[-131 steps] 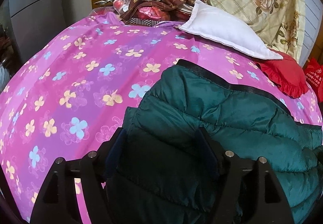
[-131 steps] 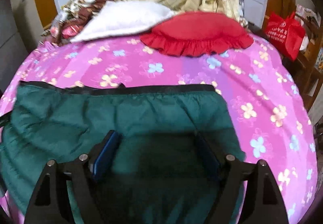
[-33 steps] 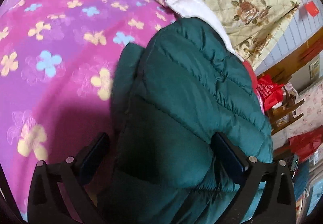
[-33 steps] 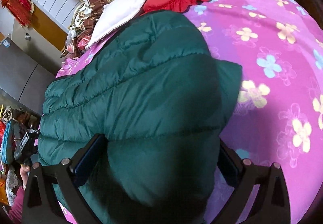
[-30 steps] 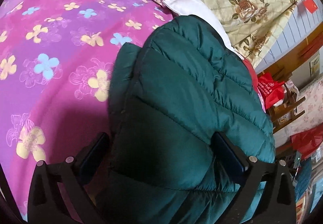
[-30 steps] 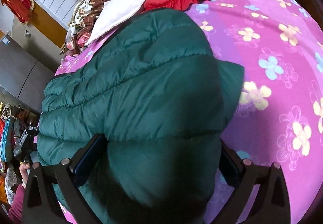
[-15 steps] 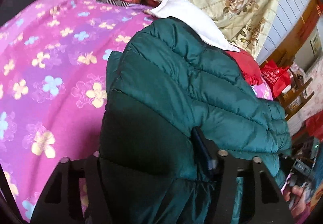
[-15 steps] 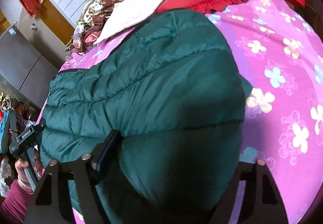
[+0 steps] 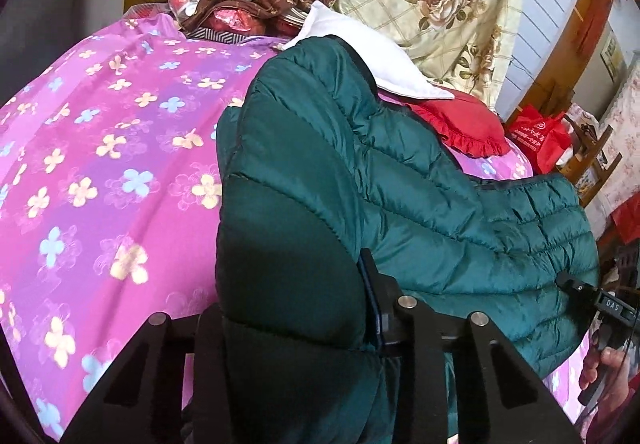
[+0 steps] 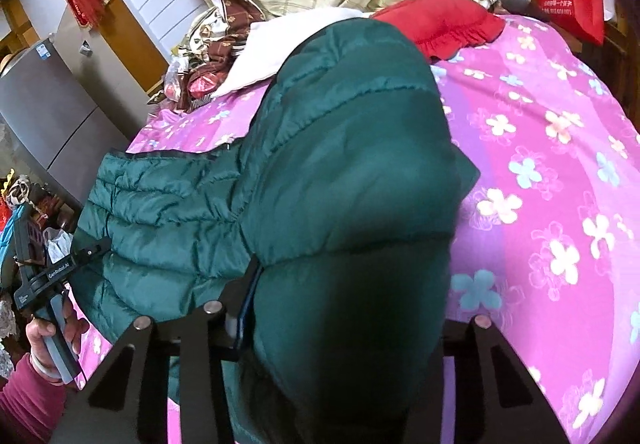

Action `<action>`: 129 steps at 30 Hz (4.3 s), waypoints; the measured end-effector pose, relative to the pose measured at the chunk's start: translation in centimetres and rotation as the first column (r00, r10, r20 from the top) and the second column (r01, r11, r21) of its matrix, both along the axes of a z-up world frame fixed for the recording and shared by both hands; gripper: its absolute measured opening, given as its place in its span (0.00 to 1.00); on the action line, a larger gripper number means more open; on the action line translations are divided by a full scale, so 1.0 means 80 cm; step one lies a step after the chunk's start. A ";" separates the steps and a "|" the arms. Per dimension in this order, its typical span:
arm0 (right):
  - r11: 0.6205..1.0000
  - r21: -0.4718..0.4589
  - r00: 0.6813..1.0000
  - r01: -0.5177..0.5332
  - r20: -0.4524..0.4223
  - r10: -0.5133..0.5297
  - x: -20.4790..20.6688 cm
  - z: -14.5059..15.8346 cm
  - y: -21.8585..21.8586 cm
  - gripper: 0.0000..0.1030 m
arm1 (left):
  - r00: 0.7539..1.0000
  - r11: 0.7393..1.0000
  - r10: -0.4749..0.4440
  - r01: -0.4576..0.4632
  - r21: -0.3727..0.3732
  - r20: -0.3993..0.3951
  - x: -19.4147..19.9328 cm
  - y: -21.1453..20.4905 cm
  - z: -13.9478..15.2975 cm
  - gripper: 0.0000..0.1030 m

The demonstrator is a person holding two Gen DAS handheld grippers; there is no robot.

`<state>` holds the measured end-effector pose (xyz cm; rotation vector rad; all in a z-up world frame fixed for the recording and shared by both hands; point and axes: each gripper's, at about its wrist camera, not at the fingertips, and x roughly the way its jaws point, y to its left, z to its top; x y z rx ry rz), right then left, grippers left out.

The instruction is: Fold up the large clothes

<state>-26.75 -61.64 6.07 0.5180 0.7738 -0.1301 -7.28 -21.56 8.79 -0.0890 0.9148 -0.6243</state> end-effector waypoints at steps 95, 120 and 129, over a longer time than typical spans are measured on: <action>0.938 -0.333 0.995 0.094 0.002 -0.098 -0.168 0.052 0.267 0.91 | 0.952 0.963 0.054 -0.130 0.236 0.302 -0.273 0.033 0.049 0.53; 0.949 -0.305 0.995 0.084 -0.022 -0.095 -0.158 0.038 0.266 0.91 | 0.955 0.962 0.044 -0.120 0.246 0.294 -0.272 0.028 0.038 0.53; 0.950 -0.300 0.995 0.085 -0.026 -0.098 -0.157 0.035 0.264 0.91 | 0.956 0.961 0.037 -0.114 0.253 0.291 -0.272 0.025 0.033 0.53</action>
